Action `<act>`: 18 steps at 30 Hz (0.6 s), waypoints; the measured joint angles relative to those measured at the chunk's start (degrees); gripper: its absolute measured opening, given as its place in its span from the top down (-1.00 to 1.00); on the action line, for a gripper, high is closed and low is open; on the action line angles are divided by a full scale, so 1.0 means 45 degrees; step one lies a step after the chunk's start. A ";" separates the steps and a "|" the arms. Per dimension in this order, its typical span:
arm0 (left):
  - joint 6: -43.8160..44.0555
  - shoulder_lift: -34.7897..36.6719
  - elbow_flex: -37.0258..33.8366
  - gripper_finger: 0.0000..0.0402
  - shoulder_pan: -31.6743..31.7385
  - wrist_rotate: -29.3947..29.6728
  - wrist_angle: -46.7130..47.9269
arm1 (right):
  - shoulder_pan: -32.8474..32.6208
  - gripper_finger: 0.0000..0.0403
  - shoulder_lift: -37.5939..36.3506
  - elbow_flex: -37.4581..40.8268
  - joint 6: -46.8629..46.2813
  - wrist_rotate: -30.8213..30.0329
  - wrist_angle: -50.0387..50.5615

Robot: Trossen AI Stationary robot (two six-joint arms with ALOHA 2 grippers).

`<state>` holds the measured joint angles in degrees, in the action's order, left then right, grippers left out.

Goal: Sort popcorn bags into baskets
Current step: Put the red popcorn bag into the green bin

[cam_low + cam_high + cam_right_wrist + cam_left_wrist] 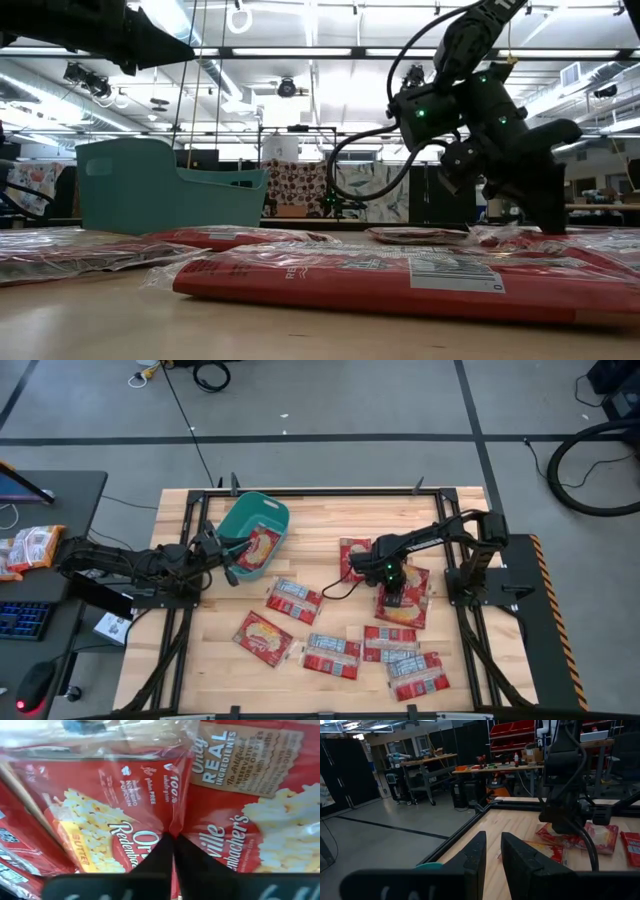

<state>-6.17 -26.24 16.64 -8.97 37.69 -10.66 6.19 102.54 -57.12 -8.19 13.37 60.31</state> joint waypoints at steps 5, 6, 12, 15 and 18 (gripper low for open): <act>0.0002 0.0000 0.0000 0.68 0.0000 -0.0005 0.0000 | 0.0150 0.96 0.0013 -0.0043 0.0094 0.0003 0.0169; 0.0000 0.0000 0.0000 0.68 0.0001 -0.0004 -0.0001 | 0.0177 0.97 0.0027 -0.0171 0.0105 -0.0024 0.0408; -0.0002 0.0000 0.0000 0.68 0.0002 -0.0003 -0.0006 | 0.0364 0.98 -0.0010 -0.1628 0.0657 -0.0253 0.2182; -0.0005 0.0000 0.0000 0.68 0.0000 0.0000 -0.0010 | 0.0415 0.99 -0.0019 -0.2581 0.0929 -0.0442 0.2902; 0.0000 0.0000 0.0000 0.68 0.0000 -0.0001 -0.0005 | 0.0535 0.99 -0.0019 -0.3556 0.1059 -0.0372 0.3116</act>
<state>-6.17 -26.24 16.64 -8.97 37.69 -10.68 8.60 102.45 -73.12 -3.42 11.70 74.33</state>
